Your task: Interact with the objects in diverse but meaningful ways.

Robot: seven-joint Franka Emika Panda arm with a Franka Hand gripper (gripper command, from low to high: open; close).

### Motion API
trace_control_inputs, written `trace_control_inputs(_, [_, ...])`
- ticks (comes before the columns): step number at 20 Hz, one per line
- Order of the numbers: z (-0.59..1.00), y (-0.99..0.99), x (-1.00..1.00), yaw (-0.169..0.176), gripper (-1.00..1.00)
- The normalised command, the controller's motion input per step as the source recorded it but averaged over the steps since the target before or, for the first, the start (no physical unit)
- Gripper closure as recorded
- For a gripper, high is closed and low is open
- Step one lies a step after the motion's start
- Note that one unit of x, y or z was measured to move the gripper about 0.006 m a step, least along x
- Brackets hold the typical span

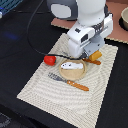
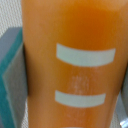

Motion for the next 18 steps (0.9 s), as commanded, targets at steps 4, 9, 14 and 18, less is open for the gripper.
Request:
trace_control_inputs(4, [0.00, 0.51, 0.46, 0.063, 1.00])
trace_control_inputs(9, [0.07, 0.63, 0.40, 0.100, 1.00])
trace_control_inputs(14, [0.07, 0.59, 0.42, 0.086, 1.00])
trace_control_inputs(18, [0.00, 0.35, 0.39, 0.069, 1.00])
